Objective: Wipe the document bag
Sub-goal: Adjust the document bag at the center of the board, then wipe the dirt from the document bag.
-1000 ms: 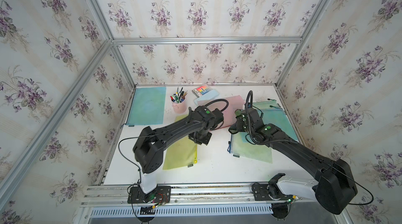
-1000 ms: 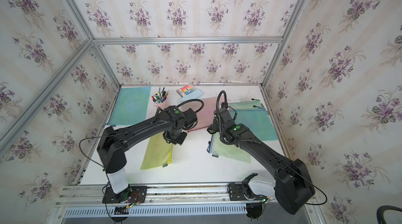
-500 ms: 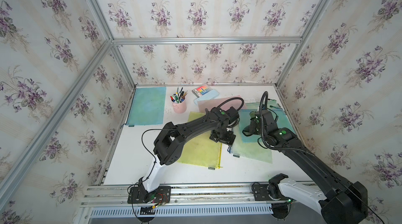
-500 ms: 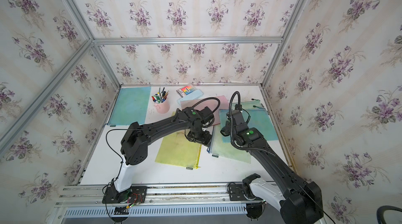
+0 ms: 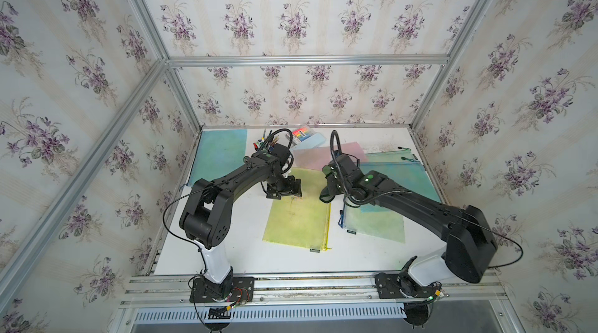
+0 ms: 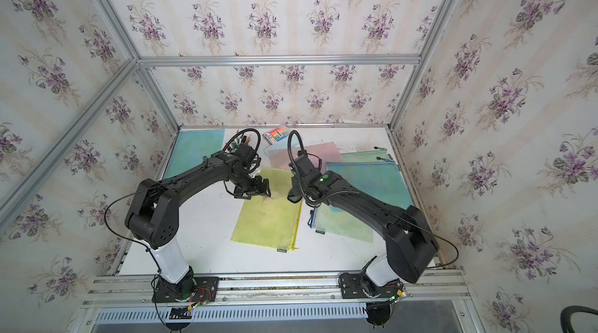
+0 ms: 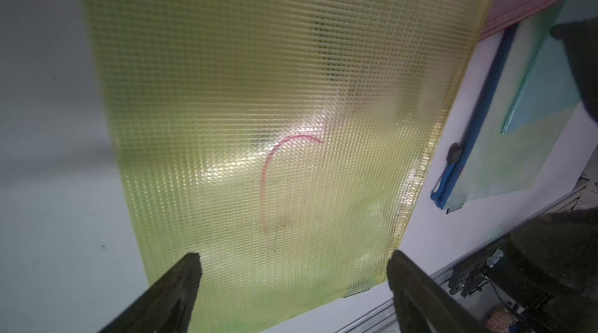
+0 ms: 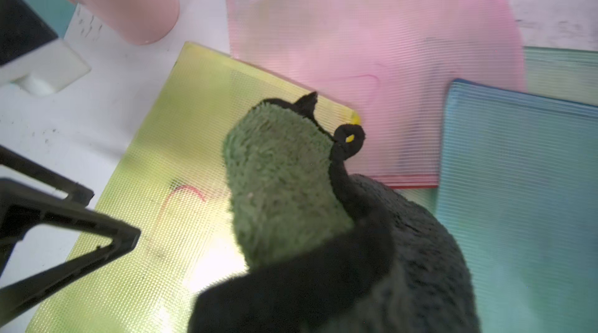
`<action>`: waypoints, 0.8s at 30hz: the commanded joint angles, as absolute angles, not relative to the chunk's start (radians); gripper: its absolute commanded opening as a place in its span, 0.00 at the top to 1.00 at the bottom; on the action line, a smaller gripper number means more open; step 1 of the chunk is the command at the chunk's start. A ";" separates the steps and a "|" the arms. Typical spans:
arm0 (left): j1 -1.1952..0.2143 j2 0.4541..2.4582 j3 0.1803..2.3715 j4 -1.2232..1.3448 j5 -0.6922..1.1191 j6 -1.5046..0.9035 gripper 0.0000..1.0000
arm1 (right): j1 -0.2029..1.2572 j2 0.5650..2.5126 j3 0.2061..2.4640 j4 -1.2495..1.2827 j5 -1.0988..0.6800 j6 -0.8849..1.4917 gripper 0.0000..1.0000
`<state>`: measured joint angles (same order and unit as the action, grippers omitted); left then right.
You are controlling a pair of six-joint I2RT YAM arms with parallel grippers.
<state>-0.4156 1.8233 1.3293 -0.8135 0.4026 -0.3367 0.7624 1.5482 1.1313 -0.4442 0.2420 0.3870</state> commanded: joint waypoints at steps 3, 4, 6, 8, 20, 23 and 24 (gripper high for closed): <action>-0.357 1.843 1.284 -0.682 0.394 -0.275 0.09 | 0.797 1.710 1.177 -0.393 0.231 0.442 0.86; -0.345 1.845 1.276 -0.665 0.392 -0.267 0.09 | 0.800 1.733 1.177 -0.383 0.228 0.451 0.86; -0.328 1.853 1.269 -0.634 0.367 -0.256 0.08 | 0.807 1.771 1.174 -0.373 0.219 0.450 0.86; -0.315 1.874 1.271 -0.610 0.364 -0.246 0.08 | 0.814 1.805 1.180 -0.382 0.221 0.440 0.86; -0.289 1.976 1.224 -0.443 0.438 -0.217 0.08 | 0.851 1.903 1.152 -0.380 0.190 0.367 0.88; -0.266 1.981 1.206 -0.409 0.437 -0.218 0.07 | 0.858 1.919 1.157 -0.378 0.186 0.355 0.88; -0.256 1.990 1.210 -0.404 0.452 -0.217 0.07 | 0.859 1.920 1.156 -0.376 0.183 0.351 0.88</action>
